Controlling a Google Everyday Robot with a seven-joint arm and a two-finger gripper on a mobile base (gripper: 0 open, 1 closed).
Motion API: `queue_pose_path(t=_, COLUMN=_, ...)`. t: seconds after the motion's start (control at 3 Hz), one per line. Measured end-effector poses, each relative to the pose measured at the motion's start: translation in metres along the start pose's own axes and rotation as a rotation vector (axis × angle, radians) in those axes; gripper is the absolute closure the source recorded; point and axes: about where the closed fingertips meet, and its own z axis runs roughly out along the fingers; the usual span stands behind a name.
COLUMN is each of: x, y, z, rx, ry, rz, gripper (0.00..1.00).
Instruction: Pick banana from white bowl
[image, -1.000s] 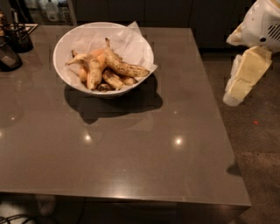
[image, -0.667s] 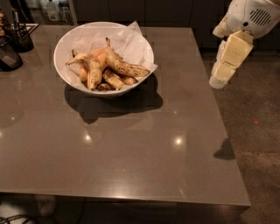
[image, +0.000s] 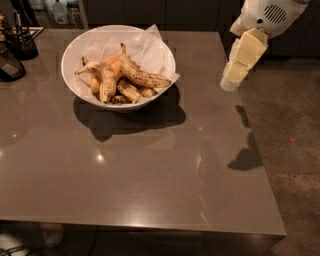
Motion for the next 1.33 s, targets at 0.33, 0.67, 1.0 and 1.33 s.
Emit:
queue_pose_path(t=0.33, x=-0.023, y=-0.011, z=0.038, rx=-0.059, ry=0.022, rz=0.027, gripper=0.0)
queue_pose_path(t=0.67, x=-0.037, y=-0.018, z=0.068, rx=-0.101, ry=0.047, rz=0.064, gripper=0.0)
queue_pose_path(t=1.0, x=-0.04, y=-0.022, z=0.067, rx=-0.068, ry=0.028, rz=0.066, gripper=0.0)
queue_pose_path(t=1.33, x=-0.06, y=-0.021, z=0.05, rx=0.026, ry=0.0, rz=0.059, gripper=0.0)
